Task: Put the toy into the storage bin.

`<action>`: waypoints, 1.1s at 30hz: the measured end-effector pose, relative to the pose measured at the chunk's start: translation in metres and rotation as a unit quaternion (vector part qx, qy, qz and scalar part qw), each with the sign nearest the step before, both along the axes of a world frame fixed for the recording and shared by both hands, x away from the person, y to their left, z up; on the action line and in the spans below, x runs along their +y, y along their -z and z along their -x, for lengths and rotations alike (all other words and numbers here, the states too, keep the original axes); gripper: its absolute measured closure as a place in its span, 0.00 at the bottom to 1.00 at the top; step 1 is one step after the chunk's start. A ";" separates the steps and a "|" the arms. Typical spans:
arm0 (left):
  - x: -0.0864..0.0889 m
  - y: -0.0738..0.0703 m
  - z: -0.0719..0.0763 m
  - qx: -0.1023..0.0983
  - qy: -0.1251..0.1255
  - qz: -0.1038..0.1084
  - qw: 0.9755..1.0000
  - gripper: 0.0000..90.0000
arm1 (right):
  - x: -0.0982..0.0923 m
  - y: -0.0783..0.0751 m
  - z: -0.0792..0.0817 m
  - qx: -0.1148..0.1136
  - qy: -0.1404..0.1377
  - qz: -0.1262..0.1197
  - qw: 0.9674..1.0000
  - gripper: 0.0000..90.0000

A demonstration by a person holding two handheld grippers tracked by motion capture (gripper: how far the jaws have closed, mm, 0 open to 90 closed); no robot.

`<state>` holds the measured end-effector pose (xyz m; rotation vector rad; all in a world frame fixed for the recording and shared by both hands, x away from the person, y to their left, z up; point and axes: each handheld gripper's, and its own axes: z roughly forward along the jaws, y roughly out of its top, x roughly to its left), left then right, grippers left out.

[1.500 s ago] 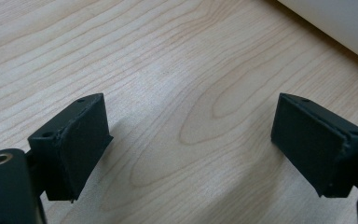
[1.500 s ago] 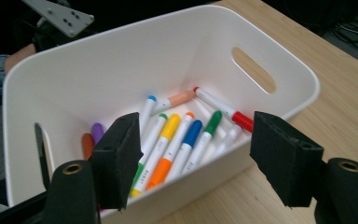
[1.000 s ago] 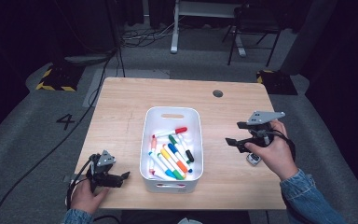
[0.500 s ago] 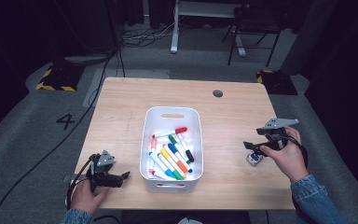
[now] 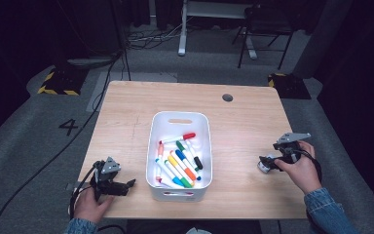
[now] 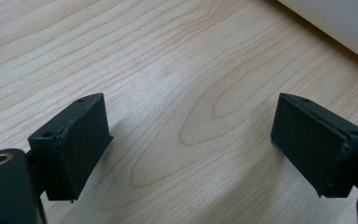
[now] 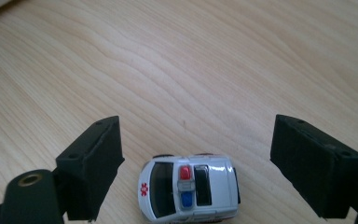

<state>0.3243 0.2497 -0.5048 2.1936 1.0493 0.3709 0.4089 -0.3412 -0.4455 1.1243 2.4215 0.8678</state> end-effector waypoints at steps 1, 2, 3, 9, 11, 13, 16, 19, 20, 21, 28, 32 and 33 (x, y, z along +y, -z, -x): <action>0.000 0.000 0.000 -0.001 -0.001 0.000 1.000 0.13 | -0.002 0.003 0.000 0.001 -0.004 0.005 1.000 0.19; 0.000 0.000 0.000 0.000 0.000 0.000 1.000 0.13 | -0.003 0.006 0.000 0.005 -0.003 0.003 1.000 0.19; 0.000 0.000 0.000 0.000 0.000 0.000 1.000 0.13 | -0.004 0.009 0.000 0.006 -0.003 0.005 1.000 0.19; 0.000 0.000 0.000 0.000 -0.001 0.000 1.000 0.13 | -0.008 0.026 0.002 0.023 -0.009 0.013 1.000 0.19; 0.000 0.000 0.000 -0.001 0.000 0.000 1.000 0.13 | -0.008 0.031 0.003 0.026 -0.012 0.019 0.999 0.19; 0.000 0.000 0.000 0.000 -0.001 0.000 1.000 0.13 | -0.007 0.037 0.003 0.034 -0.012 0.019 0.999 0.19; 0.000 0.000 0.000 0.000 0.000 0.000 1.000 0.13 | -0.006 0.044 0.005 0.033 -0.012 0.003 0.999 0.20; 0.000 0.000 0.000 -0.001 0.000 0.000 1.000 0.13 | -0.007 0.043 0.006 0.029 -0.018 0.000 0.999 0.28; 0.000 0.000 0.000 0.000 0.000 0.000 1.000 0.13 | -0.006 0.042 0.006 0.029 -0.019 0.001 0.999 0.28; 0.000 0.000 0.000 0.000 0.000 0.000 1.000 0.13 | -0.006 0.042 0.006 0.029 -0.018 0.004 0.999 0.28; 0.000 0.000 0.000 0.000 0.000 0.000 1.000 0.13 | -0.003 0.040 0.005 0.037 -0.023 0.013 0.999 0.29; 0.000 0.000 0.000 0.000 0.000 0.000 1.000 0.13 | 0.002 0.037 0.006 0.038 -0.027 0.027 0.999 0.29; 0.000 0.000 0.000 0.000 0.000 0.000 1.000 0.13 | 0.004 0.036 0.007 0.041 -0.028 0.023 0.998 0.29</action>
